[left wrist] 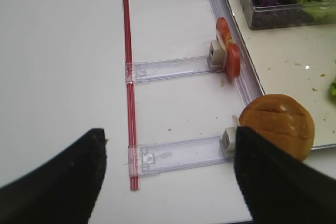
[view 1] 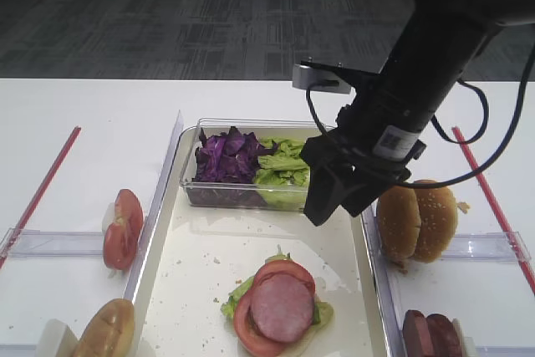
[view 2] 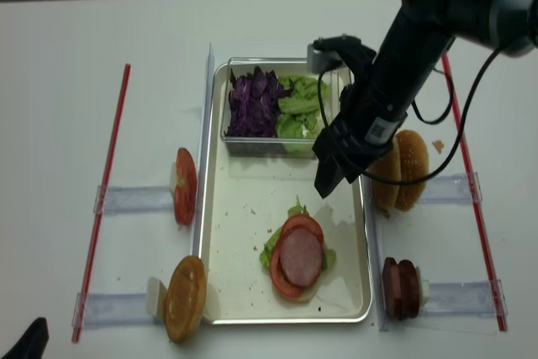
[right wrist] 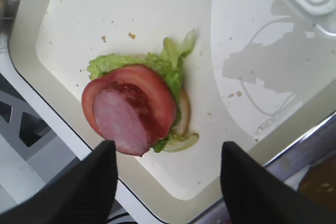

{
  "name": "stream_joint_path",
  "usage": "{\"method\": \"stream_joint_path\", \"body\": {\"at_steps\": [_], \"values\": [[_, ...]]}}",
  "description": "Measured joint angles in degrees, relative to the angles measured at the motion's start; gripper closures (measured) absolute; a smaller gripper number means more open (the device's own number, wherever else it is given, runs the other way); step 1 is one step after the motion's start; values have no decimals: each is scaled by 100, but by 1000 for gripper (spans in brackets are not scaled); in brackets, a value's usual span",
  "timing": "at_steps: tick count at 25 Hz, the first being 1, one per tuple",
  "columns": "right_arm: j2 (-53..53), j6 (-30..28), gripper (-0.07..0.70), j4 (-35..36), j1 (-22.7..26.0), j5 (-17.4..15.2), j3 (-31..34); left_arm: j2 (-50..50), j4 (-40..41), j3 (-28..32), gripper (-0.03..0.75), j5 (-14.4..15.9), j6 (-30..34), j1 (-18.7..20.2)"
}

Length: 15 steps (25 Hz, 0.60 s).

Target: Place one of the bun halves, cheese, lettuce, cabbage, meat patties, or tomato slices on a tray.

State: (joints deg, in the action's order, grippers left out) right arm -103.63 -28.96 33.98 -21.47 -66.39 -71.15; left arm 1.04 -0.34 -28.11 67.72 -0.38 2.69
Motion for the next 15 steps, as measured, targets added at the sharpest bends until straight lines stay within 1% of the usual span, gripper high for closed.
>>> {"method": "stream_joint_path", "body": {"at_steps": [7,15], "values": [[84,544,169,-805,0,-266,-581,0,0,0,242,0,38,0],[84,1103,169,-1790,0,-331,-1114,0,0,0,242,0,38,0]]}}
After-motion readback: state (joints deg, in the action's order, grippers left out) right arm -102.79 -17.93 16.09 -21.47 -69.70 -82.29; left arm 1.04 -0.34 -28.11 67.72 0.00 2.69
